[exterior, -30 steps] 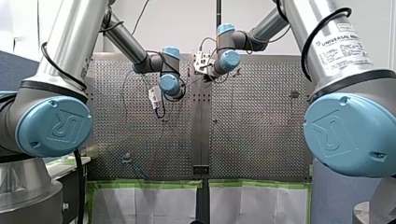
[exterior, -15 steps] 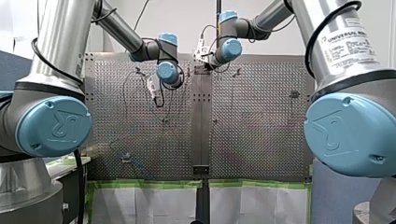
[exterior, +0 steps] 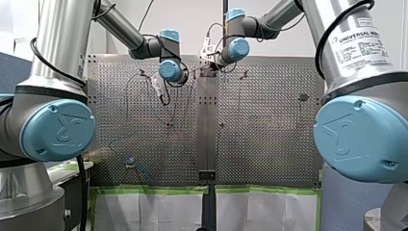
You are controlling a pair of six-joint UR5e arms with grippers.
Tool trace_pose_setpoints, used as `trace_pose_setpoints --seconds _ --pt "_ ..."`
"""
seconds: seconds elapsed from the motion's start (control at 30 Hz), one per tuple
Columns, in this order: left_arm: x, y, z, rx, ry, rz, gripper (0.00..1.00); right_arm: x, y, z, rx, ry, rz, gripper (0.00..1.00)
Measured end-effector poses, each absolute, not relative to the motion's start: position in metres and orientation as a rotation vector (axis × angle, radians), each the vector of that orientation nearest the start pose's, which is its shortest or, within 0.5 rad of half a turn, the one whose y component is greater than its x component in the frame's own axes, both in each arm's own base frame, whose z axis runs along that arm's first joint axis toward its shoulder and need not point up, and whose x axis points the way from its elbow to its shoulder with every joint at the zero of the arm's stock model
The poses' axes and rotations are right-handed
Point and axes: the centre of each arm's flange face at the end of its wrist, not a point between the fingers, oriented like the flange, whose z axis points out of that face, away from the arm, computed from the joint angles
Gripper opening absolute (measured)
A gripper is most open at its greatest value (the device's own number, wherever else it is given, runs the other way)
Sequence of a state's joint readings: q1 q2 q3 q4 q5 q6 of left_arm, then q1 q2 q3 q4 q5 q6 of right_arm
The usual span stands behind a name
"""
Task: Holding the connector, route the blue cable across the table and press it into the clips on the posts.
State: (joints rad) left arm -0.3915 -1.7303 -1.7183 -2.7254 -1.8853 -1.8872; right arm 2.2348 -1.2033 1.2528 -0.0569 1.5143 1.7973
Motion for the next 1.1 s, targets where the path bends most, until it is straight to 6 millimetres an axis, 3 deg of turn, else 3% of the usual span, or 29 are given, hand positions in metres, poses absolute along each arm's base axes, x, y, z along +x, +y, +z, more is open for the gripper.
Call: trace_pose_setpoints --seconds 0.23,0.4,0.53,1.1 --pt "0.484 -0.288 0.379 -0.202 1.434 -0.366 0.0 0.511 -0.429 0.424 -2.234 1.32 -2.445 0.0" --pt "0.5 -0.276 0.385 -0.199 1.416 -0.378 0.0 0.51 -0.433 0.423 -2.222 1.308 -2.452 0.0" --pt "0.51 -0.277 0.385 -0.181 1.425 -0.394 0.0 0.508 -0.439 0.427 -2.199 1.308 -2.464 0.0" --pt "0.565 -0.275 0.36 -0.18 1.435 -0.413 0.0 0.483 -0.472 0.428 -2.151 1.377 -2.481 0.0"
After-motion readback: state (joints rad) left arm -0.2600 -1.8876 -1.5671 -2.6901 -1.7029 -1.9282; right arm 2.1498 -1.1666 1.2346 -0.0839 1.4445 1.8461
